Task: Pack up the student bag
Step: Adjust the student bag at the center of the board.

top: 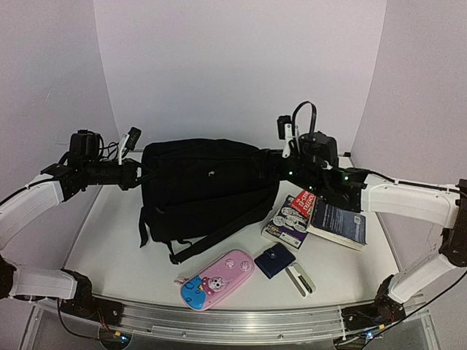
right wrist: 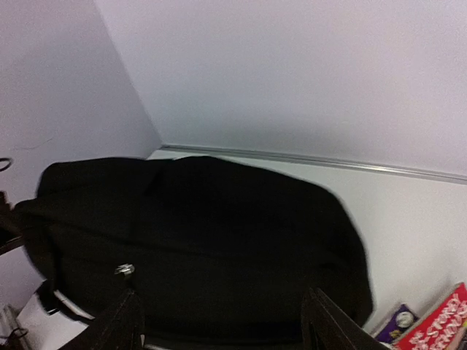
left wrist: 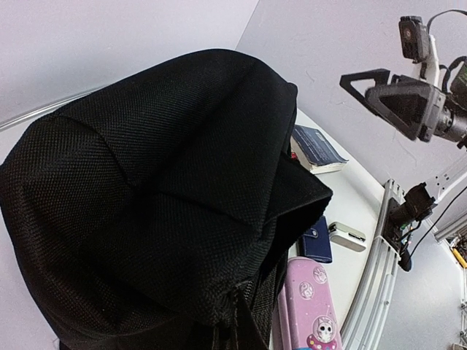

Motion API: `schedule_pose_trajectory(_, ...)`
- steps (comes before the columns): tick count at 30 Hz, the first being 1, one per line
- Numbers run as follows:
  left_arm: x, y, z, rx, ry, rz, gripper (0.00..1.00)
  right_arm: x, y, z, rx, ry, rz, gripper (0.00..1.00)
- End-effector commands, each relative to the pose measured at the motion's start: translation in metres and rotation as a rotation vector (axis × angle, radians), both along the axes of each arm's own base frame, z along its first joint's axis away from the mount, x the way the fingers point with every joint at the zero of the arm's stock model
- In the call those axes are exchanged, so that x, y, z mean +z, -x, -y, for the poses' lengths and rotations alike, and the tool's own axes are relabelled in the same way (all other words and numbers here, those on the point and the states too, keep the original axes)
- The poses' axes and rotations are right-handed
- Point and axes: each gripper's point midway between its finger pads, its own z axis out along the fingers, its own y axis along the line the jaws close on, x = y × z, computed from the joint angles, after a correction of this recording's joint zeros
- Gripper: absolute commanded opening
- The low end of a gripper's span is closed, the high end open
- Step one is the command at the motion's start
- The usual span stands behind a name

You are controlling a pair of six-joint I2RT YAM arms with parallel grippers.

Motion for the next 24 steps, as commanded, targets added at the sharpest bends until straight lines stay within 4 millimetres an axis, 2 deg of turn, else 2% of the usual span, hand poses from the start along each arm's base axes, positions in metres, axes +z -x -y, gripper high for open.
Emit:
schedule_pose_trajectory(1,0.007,0.001,0.005,-0.026,0.016,0.01,0.0,-0.033,0.034,-0.059,0.197,-0.05,-0.097,0.66)
schedule_pose_trajectory(4,0.006,0.002,0.005,-0.024,0.014,0.008,0.0,-0.052,0.037,-0.091,0.245,-0.048,-0.138,0.55)
schedule_pose_trajectory(6,0.006,0.002,0.005,-0.022,0.011,0.01,0.0,-0.061,0.033,-0.102,0.244,-0.056,-0.158,0.49)
schedule_pose_trajectory(11,0.007,0.004,0.005,-0.023,0.004,0.017,0.0,-0.073,0.023,-0.111,0.214,-0.088,-0.162,0.43)
schedule_pose_trajectory(15,0.007,0.004,0.007,-0.028,0.004,0.015,0.0,-0.07,0.025,-0.122,0.255,-0.127,-0.161,0.4)
schedule_pose_trajectory(24,0.007,0.006,0.008,-0.034,0.002,0.018,0.0,-0.064,0.026,-0.133,0.293,-0.183,-0.159,0.36)
